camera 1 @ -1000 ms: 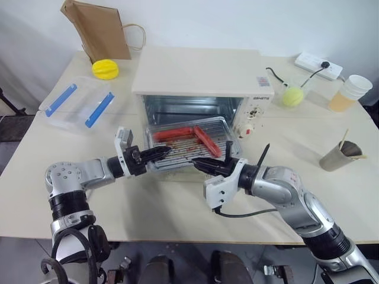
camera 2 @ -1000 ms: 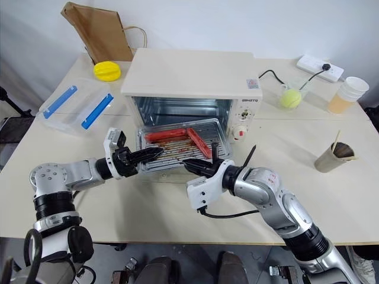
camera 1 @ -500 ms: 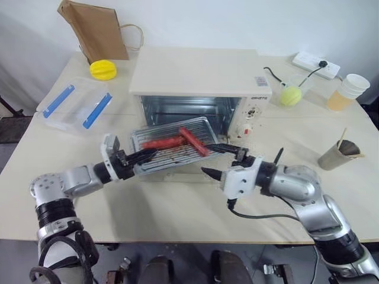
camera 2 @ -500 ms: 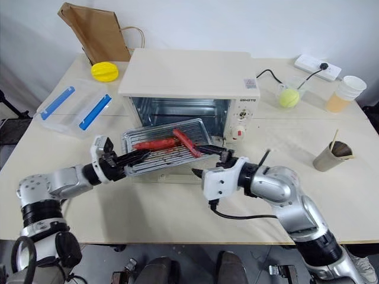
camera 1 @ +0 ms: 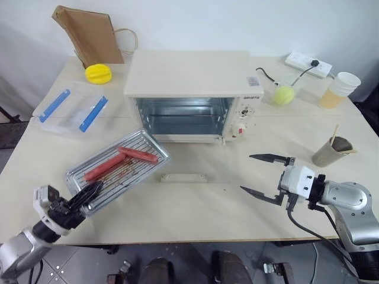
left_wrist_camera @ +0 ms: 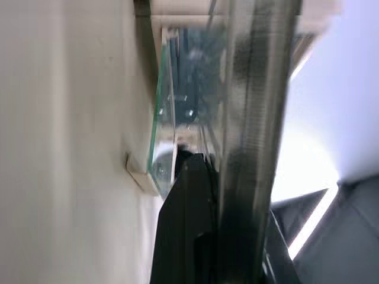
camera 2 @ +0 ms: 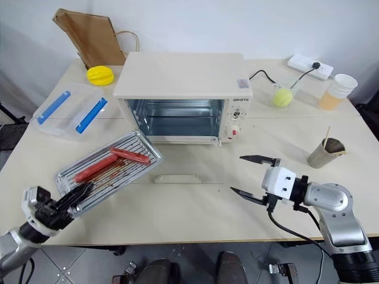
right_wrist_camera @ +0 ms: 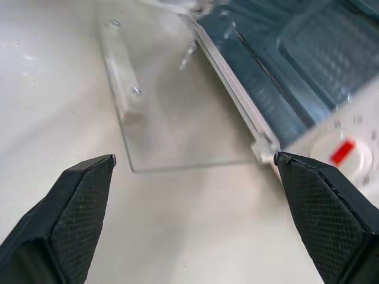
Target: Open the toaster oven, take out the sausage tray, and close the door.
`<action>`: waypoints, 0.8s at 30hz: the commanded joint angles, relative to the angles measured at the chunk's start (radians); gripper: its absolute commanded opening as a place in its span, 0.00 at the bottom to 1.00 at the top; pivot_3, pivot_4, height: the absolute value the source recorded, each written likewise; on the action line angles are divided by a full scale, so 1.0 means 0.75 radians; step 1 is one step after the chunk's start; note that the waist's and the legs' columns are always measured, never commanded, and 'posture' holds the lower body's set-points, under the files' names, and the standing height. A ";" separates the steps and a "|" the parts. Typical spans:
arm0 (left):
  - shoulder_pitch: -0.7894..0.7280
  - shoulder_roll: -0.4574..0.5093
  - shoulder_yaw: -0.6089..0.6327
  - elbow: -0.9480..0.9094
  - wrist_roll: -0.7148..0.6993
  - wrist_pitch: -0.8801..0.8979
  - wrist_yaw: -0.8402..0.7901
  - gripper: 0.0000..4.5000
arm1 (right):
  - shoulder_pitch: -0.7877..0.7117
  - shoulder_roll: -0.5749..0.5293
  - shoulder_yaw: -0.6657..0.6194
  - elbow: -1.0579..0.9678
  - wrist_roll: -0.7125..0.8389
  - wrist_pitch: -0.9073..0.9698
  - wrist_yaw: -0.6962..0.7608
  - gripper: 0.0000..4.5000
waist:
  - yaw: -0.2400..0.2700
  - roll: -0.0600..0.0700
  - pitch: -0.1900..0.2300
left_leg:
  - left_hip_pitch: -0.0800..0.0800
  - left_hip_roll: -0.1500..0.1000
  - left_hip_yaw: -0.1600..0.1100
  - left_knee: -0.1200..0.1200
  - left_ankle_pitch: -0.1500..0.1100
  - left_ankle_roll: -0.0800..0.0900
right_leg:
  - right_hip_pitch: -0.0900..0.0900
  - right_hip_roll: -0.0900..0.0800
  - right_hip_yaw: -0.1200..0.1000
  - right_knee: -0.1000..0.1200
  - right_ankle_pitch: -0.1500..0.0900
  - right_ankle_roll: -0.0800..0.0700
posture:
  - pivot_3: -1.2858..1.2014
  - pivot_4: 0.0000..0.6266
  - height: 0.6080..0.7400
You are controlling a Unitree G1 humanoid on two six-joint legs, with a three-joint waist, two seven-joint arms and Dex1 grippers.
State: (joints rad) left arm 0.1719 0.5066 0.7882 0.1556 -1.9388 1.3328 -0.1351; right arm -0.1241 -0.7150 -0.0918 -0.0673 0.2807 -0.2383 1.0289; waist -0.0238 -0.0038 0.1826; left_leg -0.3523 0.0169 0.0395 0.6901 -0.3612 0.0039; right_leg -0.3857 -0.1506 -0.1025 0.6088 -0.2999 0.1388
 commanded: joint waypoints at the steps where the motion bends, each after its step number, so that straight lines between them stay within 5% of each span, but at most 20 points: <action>1: 0.118 -0.117 0.119 -0.168 -0.045 -0.117 -0.043 0.00 | -0.048 0.016 -0.028 0.126 0.041 0.055 -0.014 1.00 | -0.002 0.000 0.000 | 0.000 0.000 0.000 0.000 0.000 0.000 | 0.000 0.000 0.001 -0.001 0.000 0.000 | 0.52 0.24 1.00; 5: 0.218 -0.235 0.175 -0.270 -0.045 -0.212 -0.065 0.00 | -0.110 0.053 -0.010 0.263 0.044 0.120 -0.027 1.00 | -0.001 0.001 0.000 | -0.001 0.000 0.001 0.000 0.000 0.000 | -0.001 -0.001 0.001 -0.003 0.000 -0.001 | 0.52 0.24 1.00; 8: 0.239 -0.303 0.212 -0.302 -0.045 -0.301 -0.034 0.00 | -0.161 0.081 0.028 0.351 0.018 0.148 -0.019 0.89 | 0.000 0.001 0.000 | -0.001 0.000 0.001 -0.001 0.000 0.000 | -0.001 0.000 0.000 -0.003 -0.001 -0.002 | 0.52 0.24 1.00; 20: 0.041 -0.437 0.277 -0.356 -0.045 -0.485 0.138 0.00 | -0.329 0.190 0.157 0.603 -0.080 0.160 0.023 0.01 | 0.001 -0.002 -0.002 | -0.002 -0.001 0.002 0.000 0.000 0.001 | 0.000 0.000 0.000 -0.003 0.000 -0.002 | 0.52 0.24 1.00; 24: 0.020 -0.452 0.283 -0.365 -0.045 -0.483 0.163 0.00 | -0.341 0.204 0.168 0.604 -0.080 0.155 0.042 0.01 | -0.001 -0.002 -0.002 | -0.001 -0.002 0.002 0.000 0.000 0.001 | 0.001 0.001 -0.001 -0.003 0.000 -0.001 | 0.52 0.24 1.00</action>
State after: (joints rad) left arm 0.1879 0.1696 0.9836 -0.0742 -1.9426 0.9691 -0.0117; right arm -0.3832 -0.5727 0.0236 0.3831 0.2231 -0.1180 1.0456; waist -0.0244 -0.0056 0.1813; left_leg -0.3528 0.0153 0.0408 0.6902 -0.3616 0.0045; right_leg -0.3848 -0.1493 -0.1035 0.6061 -0.2999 0.1377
